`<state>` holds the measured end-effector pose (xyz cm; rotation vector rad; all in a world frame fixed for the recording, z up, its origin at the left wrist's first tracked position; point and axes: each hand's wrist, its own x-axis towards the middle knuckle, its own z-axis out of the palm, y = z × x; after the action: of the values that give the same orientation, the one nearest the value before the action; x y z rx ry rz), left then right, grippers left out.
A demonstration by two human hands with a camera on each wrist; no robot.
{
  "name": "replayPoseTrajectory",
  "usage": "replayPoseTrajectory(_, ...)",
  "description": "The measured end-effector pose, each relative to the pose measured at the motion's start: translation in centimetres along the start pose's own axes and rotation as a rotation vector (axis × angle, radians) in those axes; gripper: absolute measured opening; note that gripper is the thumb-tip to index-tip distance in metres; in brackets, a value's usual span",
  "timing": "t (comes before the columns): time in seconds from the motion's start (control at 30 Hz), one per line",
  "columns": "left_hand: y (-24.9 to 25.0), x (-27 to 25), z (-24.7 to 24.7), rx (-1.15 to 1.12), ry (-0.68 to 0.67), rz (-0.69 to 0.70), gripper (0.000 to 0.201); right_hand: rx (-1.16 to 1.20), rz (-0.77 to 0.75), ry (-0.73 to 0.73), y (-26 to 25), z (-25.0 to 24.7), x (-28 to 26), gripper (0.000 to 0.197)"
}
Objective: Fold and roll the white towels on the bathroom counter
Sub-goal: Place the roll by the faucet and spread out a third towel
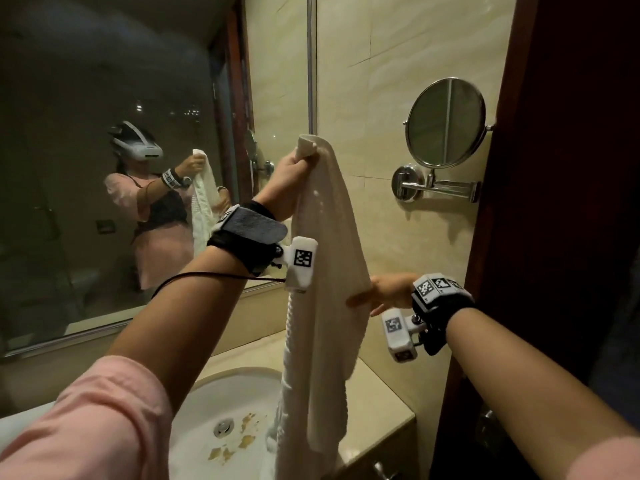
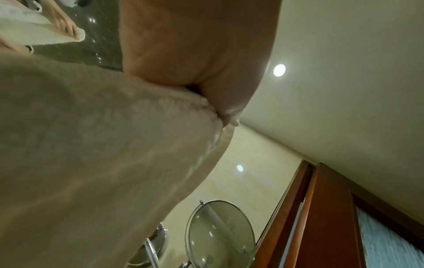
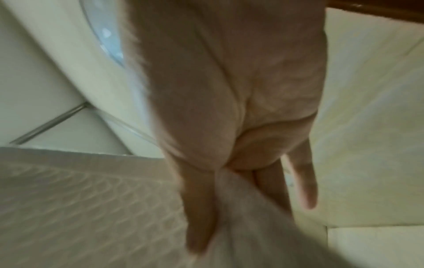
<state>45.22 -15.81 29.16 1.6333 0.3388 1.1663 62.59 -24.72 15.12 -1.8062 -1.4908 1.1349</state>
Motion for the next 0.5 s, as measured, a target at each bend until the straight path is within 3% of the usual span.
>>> replayPoseTrajectory(0.17, -1.4, -0.6, -2.4, -0.019, 0.055, -0.082, 0.020, 0.127, 0.005, 0.314, 1.0, -0.8, 0.1, 0.023)
replayPoseTrajectory(0.3, -1.4, -1.7, -3.8, -0.023, 0.099, -0.152, 0.021, 0.174, -0.141, 0.681, 0.1, -3.3, -0.8, 0.010)
replayPoseTrajectory(0.4, -1.1, -2.5, -5.0, -0.093, 0.070, -0.210, 0.017, 0.242, -0.178, 0.877, 0.4, -5.0, -1.3, 0.014)
replayPoseTrajectory(0.5, -0.6, -3.0, -5.6, -0.117, 0.025, -0.264, 0.031, 0.296, -0.227, 1.037, -1.4, -4.7, -4.0, 0.020)
